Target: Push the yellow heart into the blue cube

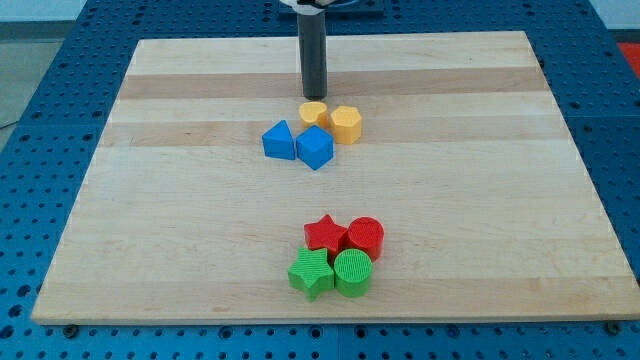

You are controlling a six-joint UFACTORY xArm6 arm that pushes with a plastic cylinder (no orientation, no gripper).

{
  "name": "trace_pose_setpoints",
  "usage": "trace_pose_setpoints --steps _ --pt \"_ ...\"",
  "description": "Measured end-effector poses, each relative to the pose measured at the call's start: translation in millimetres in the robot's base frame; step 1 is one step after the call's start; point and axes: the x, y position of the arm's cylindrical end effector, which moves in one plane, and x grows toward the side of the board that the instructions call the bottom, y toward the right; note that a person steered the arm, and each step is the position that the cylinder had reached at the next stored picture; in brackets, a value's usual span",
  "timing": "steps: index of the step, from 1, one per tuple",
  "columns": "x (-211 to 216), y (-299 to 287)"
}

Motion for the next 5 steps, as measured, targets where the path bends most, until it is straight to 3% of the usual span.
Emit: trace_pose_setpoints --steps 2,3,4,5 --pt "30 -10" --pt "18 -8" --pt "-16 29" --pt "-14 73"
